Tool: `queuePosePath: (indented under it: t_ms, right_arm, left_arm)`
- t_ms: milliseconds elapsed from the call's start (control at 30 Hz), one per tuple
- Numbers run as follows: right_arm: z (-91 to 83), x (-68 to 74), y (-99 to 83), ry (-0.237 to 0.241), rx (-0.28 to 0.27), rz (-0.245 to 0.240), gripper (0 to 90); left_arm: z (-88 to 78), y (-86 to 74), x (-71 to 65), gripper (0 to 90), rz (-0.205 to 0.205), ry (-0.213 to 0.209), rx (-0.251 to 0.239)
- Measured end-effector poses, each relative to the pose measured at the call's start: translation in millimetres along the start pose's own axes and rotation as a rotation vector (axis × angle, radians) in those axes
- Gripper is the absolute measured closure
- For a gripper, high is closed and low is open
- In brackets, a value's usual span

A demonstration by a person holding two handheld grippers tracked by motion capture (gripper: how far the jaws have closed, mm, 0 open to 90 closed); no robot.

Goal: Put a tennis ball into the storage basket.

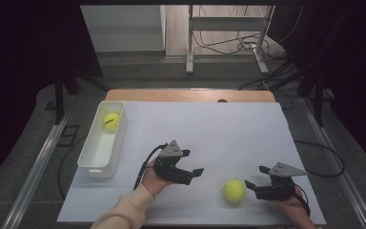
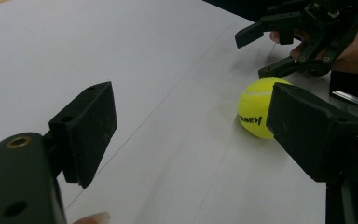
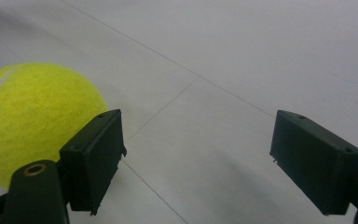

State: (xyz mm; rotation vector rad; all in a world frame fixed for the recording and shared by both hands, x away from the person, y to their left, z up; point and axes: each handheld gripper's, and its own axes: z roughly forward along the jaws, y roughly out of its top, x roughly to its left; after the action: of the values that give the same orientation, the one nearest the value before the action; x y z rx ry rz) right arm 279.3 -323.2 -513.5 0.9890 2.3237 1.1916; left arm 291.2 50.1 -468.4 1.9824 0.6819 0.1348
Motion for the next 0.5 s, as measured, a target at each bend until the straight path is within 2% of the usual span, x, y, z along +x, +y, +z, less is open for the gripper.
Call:
queuePosePath:
  t_ms: [500]
  right_arm:
    - [-1.6, 0.1, -1.0, -0.002, -0.002, 0.001, 18.1]
  left_arm:
    - [7.6, 1.6, -4.0, 17.2, 0.016, -0.013, 0.018]
